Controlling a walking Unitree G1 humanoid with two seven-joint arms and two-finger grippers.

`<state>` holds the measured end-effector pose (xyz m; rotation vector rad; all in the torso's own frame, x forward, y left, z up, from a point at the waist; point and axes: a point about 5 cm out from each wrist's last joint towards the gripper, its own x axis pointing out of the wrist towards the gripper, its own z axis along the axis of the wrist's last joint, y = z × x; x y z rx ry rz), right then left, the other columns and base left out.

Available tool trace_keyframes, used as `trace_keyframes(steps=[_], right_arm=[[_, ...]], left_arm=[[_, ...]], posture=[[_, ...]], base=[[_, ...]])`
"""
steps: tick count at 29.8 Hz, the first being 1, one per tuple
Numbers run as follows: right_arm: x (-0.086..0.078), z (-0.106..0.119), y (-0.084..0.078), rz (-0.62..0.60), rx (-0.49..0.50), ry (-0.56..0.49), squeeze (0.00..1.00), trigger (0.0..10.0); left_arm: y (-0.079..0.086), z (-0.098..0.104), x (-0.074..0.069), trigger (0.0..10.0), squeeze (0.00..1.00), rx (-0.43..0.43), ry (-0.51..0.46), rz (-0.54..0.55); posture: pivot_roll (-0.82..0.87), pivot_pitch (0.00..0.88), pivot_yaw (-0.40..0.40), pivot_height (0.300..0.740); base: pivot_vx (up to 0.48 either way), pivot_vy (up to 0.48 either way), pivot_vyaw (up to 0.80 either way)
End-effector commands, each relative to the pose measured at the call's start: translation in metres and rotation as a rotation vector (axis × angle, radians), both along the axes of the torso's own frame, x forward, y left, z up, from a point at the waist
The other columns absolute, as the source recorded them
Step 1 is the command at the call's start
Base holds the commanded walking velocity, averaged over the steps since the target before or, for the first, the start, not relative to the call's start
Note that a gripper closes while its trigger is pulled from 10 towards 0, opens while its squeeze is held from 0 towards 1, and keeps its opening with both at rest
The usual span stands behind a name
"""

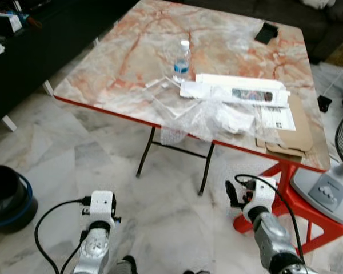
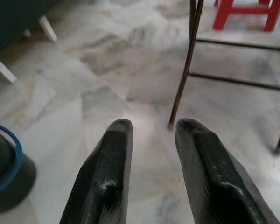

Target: Picking trash to rubbish bin

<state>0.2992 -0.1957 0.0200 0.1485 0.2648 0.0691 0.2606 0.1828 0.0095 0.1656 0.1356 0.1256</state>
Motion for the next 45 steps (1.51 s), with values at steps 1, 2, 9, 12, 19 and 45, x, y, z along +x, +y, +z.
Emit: trace_keyframes(steps=[1, 2, 9, 12, 19, 45], right_arm=[[-0.005, 0.000, -0.001, 0.015, -0.020, -0.029, 0.00, 10.0], [-0.005, 0.002, 0.000, 0.022, -0.025, -0.050, 0.00, 10.0], [-0.012, 0.026, -0.005, 0.036, -0.050, -0.215, 0.00, 10.0], [-0.010, 0.043, -0.004, 0.042, -0.043, -0.285, 0.00, 10.0], [0.017, 0.115, 0.021, 0.099, 0.003, -0.520, 0.00, 10.0], [0.051, 0.156, 0.129, 0.343, 0.166, -0.510, 0.00, 10.0]], left_arm=[[0.000, 0.003, -0.006, 10.0, 0.00, 0.009, -0.039, 0.000], [0.001, 0.006, -0.009, 10.0, 0.00, 0.011, -0.061, 0.000], [0.005, 0.034, -0.019, 10.0, 0.00, 0.054, -0.195, -0.016], [0.003, 0.049, -0.016, 10.0, 0.00, 0.073, -0.252, -0.027], [-0.013, 0.100, 0.007, 10.0, 0.00, 0.094, -0.424, -0.052], [-0.022, 0.142, 0.037, 10.0, 0.00, 0.134, -0.487, -0.054]], posture=[[0.08, 0.177, -0.102, 0.740], [0.08, 0.177, -0.102, 0.740], [0.07, 0.180, -0.107, 0.740], [0.06, 0.181, -0.112, 0.740], [0.06, 0.177, -0.125, 0.740], [0.09, 0.160, -0.129, 0.740]], base=[[0.000, 0.000, 0.00], [0.000, 0.000, 0.00], [0.000, 0.000, 0.00], [0.000, 0.000, 0.00], [0.000, 0.000, 0.00], [0.167, 0.000, 0.00]])
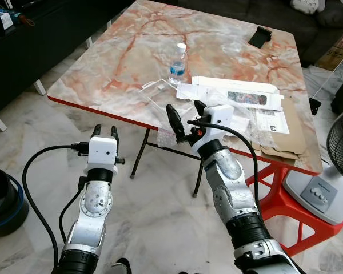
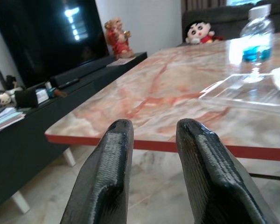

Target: Picking trash to rubbish bin

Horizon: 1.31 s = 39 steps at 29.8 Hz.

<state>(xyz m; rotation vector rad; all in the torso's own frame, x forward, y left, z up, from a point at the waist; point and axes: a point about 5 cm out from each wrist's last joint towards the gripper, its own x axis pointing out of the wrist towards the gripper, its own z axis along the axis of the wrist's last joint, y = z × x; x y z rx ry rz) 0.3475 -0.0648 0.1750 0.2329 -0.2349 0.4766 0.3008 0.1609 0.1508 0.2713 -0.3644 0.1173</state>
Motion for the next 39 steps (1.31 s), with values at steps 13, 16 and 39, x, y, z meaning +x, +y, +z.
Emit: trace_keyframes(steps=[13, 16, 39], right_arm=[[0.0022, 0.0063, -0.0016, -0.019, -0.001, -0.014, 0.00, 10.0], [0.0007, 0.0073, -0.0004, -0.014, 0.000, -0.024, 0.00, 10.0], [0.0003, 0.0101, 0.0020, -0.001, 0.008, -0.027, 0.00, 10.0]], left_arm=[[-0.0044, 0.0017, -0.0024, 10.0, 0.00, -0.019, 0.006, -0.010], [-0.0051, 0.0025, -0.0019, 10.0, 0.00, -0.019, 0.005, -0.012], [-0.0036, 0.0091, -0.0026, 10.0, 0.00, -0.027, -0.008, 0.006]], posture=[[0.08, 0.145, -0.118, 0.740], [0.08, 0.143, -0.118, 0.740], [0.08, 0.173, -0.131, 0.740]], base=[[0.305, 0.000, 0.17], [0.309, 0.000, 0.00], [0.315, 0.000, 0.11]])
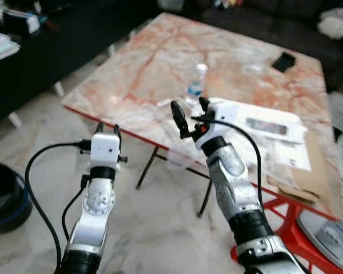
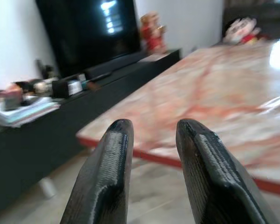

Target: Picking trash to rubbish bin

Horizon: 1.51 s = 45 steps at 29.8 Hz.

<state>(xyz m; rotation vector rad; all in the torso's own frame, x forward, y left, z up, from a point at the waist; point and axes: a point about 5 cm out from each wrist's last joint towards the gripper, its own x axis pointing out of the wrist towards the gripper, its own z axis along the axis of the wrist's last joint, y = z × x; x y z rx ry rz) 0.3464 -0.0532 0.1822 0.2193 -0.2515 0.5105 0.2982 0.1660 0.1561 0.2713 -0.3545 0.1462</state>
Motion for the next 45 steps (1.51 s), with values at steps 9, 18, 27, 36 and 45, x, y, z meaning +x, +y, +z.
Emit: trace_keyframes(steps=[9, 18, 27, 36, 45], right_arm=[[0.001, 0.005, -0.009, -0.028, 0.025, -0.004, 0.00, 10.0], [0.001, 0.008, -0.009, -0.021, 0.027, -0.020, 0.00, 10.0], [-0.002, 0.013, -0.007, -0.008, 0.042, -0.048, 0.00, 10.0], [-0.003, 0.012, -0.006, 0.002, 0.043, -0.044, 0.00, 10.0], [-0.003, 0.011, -0.005, 0.005, 0.042, -0.039, 0.00, 10.0]], left_arm=[[-0.008, 0.005, -0.001, 10.0, 0.00, -0.025, -0.013, -0.017], [-0.009, 0.008, 0.000, 10.0, 0.00, -0.026, -0.021, -0.015], [-0.006, 0.011, -0.001, 10.0, 0.00, -0.023, -0.031, -0.007], [-0.007, 0.012, -0.001, 10.0, 0.00, -0.025, -0.034, -0.008], [-0.007, 0.013, -0.001, 10.0, 0.00, -0.023, -0.037, -0.008]], posture=[[0.08, 0.183, -0.134, 0.740], [0.08, 0.185, -0.137, 0.740], [0.08, 0.187, -0.138, 0.740], [0.08, 0.189, -0.139, 0.740], [0.08, 0.190, -0.139, 0.740]], base=[[0.346, 0.000, 0.00], [0.316, 0.000, 0.00], [0.318, 0.000, 0.00], [0.317, 0.000, 0.00], [0.318, 0.000, 0.00]])
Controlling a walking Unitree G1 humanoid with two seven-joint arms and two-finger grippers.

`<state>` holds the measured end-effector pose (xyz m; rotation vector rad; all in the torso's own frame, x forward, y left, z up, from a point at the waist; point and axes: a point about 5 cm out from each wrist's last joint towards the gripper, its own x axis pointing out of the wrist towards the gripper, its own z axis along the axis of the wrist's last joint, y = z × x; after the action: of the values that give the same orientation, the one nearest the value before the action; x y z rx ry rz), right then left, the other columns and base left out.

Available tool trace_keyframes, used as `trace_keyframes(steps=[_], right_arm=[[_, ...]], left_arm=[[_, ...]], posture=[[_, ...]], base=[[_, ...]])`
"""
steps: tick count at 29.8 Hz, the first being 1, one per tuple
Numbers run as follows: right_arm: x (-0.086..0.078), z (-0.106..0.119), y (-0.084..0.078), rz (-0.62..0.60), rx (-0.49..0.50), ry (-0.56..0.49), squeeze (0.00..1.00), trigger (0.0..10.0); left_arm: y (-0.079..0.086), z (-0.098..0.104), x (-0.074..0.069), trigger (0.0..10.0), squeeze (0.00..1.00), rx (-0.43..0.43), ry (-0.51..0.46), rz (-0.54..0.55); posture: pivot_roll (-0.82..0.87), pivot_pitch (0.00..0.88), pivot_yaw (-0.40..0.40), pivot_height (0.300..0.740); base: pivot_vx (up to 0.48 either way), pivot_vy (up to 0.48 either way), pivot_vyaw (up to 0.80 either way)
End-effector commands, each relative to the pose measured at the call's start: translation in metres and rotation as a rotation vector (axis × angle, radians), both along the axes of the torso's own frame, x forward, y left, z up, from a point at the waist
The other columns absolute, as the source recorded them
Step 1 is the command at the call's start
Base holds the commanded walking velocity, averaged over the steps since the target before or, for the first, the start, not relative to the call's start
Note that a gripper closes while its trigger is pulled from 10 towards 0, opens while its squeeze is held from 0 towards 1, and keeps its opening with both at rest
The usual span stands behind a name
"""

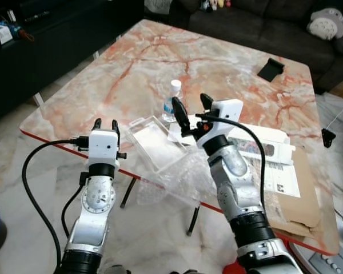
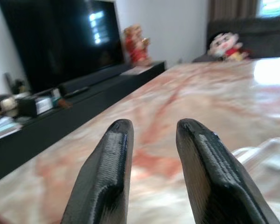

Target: Picking trash to rubbish bin

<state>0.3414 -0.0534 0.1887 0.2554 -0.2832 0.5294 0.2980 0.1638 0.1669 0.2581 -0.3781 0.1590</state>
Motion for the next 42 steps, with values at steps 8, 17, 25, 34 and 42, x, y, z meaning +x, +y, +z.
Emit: trace_keyframes(steps=[8, 17, 25, 34, 42], right_arm=[[0.0008, 0.0042, -0.0045, -0.013, -0.006, -0.016, 0.00, 10.0], [0.0009, 0.0037, -0.0045, -0.014, -0.003, -0.015, 0.00, 10.0], [0.0008, 0.0048, -0.0045, -0.014, 0.003, -0.019, 0.00, 10.0], [0.0004, 0.0051, -0.0048, -0.014, 0.008, -0.019, 0.00, 10.0], [0.0003, 0.0054, -0.0045, -0.012, 0.006, -0.020, 0.00, 10.0]], left_arm=[[-0.0054, 0.0028, -0.0012, 10.0, 0.00, -0.010, -0.010, -0.016], [-0.0058, 0.0024, -0.0005, 10.0, 0.00, -0.011, -0.008, -0.018], [-0.0060, 0.0032, -0.0003, 10.0, 0.00, -0.011, -0.012, -0.017], [-0.0067, 0.0037, -0.0006, 10.0, 0.00, -0.011, -0.013, -0.018], [-0.0065, 0.0040, -0.0008, 10.0, 0.00, -0.012, -0.014, -0.017]], posture=[[0.08, 0.190, -0.140, 0.740], [0.08, 0.188, -0.139, 0.740], [0.08, 0.189, -0.141, 0.740], [0.08, 0.191, -0.141, 0.740], [0.08, 0.192, -0.143, 0.740]], base=[[0.318, 0.000, 0.46], [0.317, 0.000, 0.00], [0.315, 0.000, 0.00], [0.317, 0.000, 0.00], [0.315, 0.000, 0.00]])
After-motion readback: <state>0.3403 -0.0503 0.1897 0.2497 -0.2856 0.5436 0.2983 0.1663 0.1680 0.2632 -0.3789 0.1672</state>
